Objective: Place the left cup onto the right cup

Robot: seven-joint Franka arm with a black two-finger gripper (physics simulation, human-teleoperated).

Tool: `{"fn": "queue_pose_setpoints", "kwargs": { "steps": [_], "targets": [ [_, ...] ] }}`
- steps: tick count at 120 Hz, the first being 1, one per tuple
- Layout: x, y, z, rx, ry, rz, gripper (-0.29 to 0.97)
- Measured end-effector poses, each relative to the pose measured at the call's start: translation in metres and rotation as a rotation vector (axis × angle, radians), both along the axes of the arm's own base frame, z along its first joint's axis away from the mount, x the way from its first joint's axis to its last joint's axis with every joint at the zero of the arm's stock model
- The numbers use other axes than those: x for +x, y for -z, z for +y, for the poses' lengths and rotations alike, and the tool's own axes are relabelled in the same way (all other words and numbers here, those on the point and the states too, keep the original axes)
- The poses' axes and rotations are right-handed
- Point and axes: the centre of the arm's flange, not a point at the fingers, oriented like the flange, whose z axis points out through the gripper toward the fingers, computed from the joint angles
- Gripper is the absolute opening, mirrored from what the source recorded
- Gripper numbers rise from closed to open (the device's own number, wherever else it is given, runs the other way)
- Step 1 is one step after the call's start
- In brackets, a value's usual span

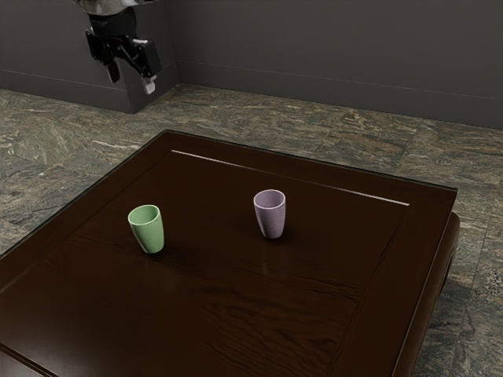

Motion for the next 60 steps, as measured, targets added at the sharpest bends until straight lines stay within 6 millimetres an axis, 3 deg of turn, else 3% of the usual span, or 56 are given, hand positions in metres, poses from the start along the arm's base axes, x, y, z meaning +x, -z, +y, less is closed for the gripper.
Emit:
{"fn": "queue_pose_setpoints", "kwargs": {
  "steps": [10,24,39,60],
  "targets": [
    [-0.011,0.012,-0.002,-0.012,0.024,0.032,0.66],
    [-0.047,0.036,-0.001,-0.032,0.074,0.064,0.66],
    [-0.089,0.077,0.015,-0.061,0.098,0.108,0.66],
    [-0.107,0.14,0.023,-0.067,0.105,0.146,0.66]
  ]
}}
